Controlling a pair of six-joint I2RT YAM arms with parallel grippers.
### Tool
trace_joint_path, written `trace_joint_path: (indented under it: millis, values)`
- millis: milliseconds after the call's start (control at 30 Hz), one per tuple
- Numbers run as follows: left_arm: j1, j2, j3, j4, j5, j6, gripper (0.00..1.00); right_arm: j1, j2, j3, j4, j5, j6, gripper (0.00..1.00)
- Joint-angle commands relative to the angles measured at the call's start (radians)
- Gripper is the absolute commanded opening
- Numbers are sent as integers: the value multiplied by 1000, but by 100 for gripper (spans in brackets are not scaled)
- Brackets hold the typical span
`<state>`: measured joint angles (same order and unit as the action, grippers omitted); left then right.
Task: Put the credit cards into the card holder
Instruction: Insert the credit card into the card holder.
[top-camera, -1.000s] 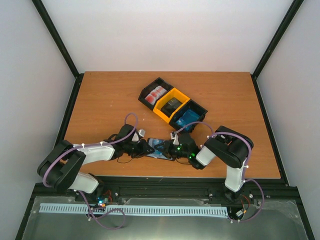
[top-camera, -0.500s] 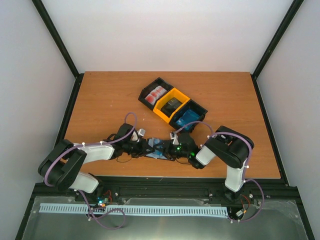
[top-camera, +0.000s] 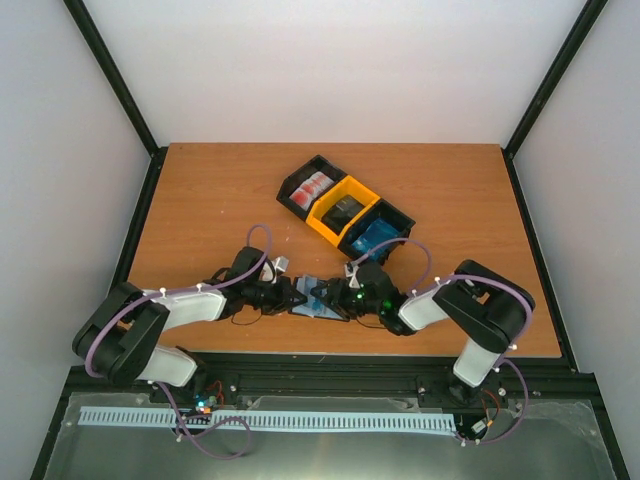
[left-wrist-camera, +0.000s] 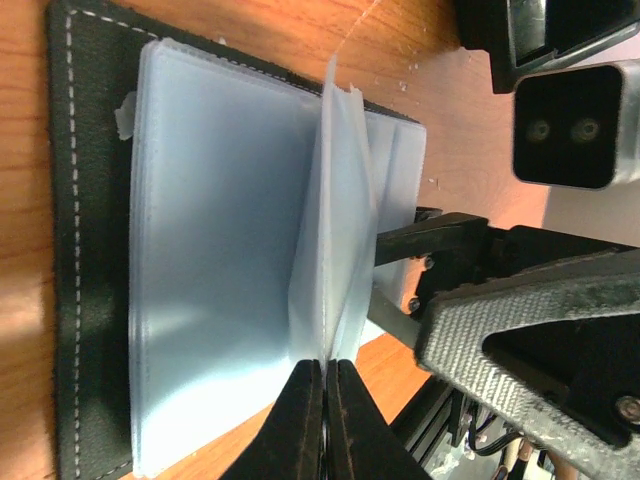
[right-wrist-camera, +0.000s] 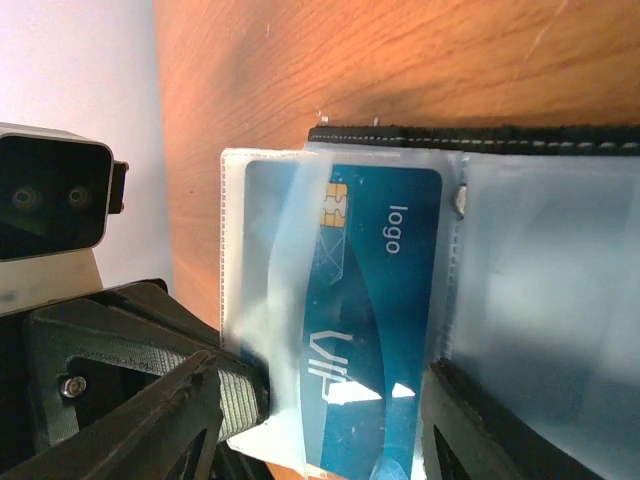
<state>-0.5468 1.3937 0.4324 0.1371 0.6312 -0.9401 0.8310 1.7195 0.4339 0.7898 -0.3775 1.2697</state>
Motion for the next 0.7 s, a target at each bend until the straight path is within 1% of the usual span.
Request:
trace_joint_path:
  millis: [0,100,333,400,467,567,667]
  values:
    - [11,-15,-2,-27,-29,40,1,-1,-73,23,-158,85,-73,56]
    - [13,-11,1,-37,-36,54,1,-1,-133,32,-239,123,-109,56]
    - [12,5,29,-79,-47,117,1,1,-256,31,-319,183,-176,58]
    - [12,16,52,-105,-45,147,4,2,-283,26,-346,204,-187,58]
    - [12,33,70,-114,-27,171,12,1,-313,23,-376,228,-196,58]
    - [12,64,91,-103,5,192,19,2,-362,17,-422,268,-212,58]
    - [12,88,109,-94,28,202,21,1,-402,4,-457,296,-218,58]
